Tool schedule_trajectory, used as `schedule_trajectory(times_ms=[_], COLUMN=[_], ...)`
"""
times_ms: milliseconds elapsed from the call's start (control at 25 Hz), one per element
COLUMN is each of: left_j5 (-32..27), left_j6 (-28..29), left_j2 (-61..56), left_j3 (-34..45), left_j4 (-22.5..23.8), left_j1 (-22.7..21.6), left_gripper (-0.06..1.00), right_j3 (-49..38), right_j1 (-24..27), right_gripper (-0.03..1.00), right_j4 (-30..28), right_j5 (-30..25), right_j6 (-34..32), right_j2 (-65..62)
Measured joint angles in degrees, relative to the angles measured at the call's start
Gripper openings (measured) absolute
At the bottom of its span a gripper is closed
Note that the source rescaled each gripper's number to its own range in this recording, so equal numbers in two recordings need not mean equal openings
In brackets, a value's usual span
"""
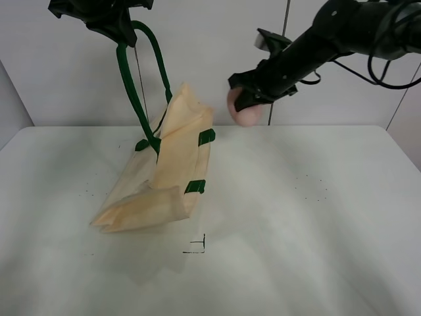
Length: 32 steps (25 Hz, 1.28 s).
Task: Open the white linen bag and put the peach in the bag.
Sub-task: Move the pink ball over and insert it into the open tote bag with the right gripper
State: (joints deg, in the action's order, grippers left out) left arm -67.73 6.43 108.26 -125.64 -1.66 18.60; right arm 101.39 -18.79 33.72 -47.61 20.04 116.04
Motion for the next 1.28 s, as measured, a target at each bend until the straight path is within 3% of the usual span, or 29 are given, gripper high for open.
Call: schedule_trajectory(times_ms=[280,520,640,840,920,1080,1280], left_j5=[0.0,0.0,0.0,0.0,0.0,0.0,0.0], left_j6=[0.0,0.0,0.0,0.0,0.0,0.0,0.0], left_j2=[0.0,0.0,0.0,0.0,0.0,0.0,0.0], left_j3=[0.0,0.0,0.0,0.0,0.0,0.0,0.0], left_j4=[0.0,0.0,0.0,0.0,0.0,0.0,0.0], left_j1=[0.0,0.0,0.0,0.0,0.0,0.0,0.0], left_gripper=[0.00,0.00,0.00,0.00,0.00,0.00,0.00], right_j3=[0.0,0.0,0.0,0.0,0.0,0.0,0.0], right_j1=[-10.3,-12.2,-12.2,-12.2,-12.2,-12.2,-11.3], right_gripper=[0.00,0.01,0.22,0.78,0.92,0.99,1.00], right_j4=[0.1,0.9,3.0,9.2,9.9,8.4,1.0], right_j5=[9.5,12.3,14.1,14.5,14.5,13.3,6.1], right_j6=[0.1,0.1,1.3,8.3,9.3,7.6,1.9], right_j2=[5.6,10.7,11.7,12.1,12.1,12.2,11.8])
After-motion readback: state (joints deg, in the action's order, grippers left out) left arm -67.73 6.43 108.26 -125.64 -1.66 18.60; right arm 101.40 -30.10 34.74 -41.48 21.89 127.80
